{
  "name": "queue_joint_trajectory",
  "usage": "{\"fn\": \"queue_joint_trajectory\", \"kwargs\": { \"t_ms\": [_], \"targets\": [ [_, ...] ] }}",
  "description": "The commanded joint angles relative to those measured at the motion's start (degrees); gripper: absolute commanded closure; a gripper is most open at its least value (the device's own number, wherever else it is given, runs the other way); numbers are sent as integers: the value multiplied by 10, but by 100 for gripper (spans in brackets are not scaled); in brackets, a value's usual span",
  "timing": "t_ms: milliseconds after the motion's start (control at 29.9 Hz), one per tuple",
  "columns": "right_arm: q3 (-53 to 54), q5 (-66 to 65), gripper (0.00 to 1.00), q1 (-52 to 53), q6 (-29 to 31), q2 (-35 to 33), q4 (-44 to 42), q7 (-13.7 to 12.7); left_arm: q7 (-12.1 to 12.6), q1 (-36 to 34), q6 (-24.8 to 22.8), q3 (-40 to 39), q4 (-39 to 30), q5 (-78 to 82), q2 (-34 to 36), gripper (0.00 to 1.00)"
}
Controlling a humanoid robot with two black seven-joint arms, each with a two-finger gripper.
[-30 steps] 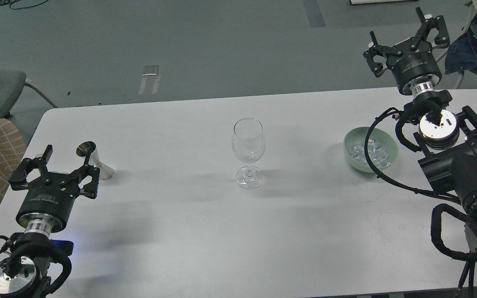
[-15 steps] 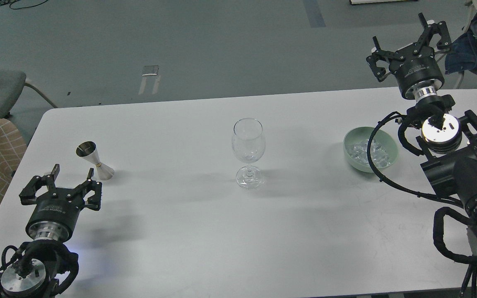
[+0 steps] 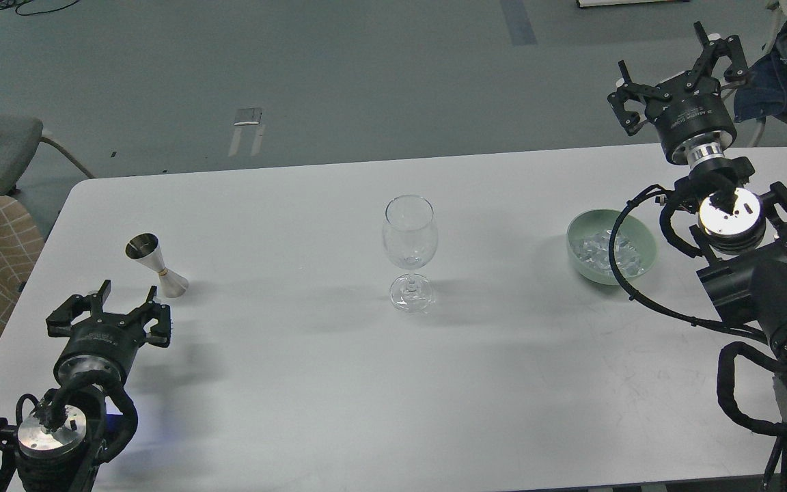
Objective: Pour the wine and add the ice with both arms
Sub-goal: 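Close the left gripper around the metal jigger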
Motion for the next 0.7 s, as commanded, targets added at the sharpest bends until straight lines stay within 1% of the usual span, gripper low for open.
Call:
{"fn": "queue_joint_trajectory", "kwargs": {
  "t_ms": [0,33,67,134,301,434,668],
  "targets": [
    [0,0,0,0,0,-1,0,0,15,-20,8,3,15,2,-1,38],
    [0,0,0,0,0,-1,0,0,25,-28,9,3,26,4,-1,38],
    [0,0,0,0,0,-1,0,0,30,-31,9,3,30,6,-1,38],
    [0,0,0,-1,0,-2,0,0,32,-38,9,3,39,7,-1,39],
    [0,0,0,-6,0,-12,0,0,33,-43,15,5,52,7,-1,38],
    [0,0,0,-14,0,-13,0,0,34,-45,14,3,58,7,-1,31],
    [0,0,0,-14,0,-14,0,0,32,-60,15,5,70,7,-4,32]
  ]
}}
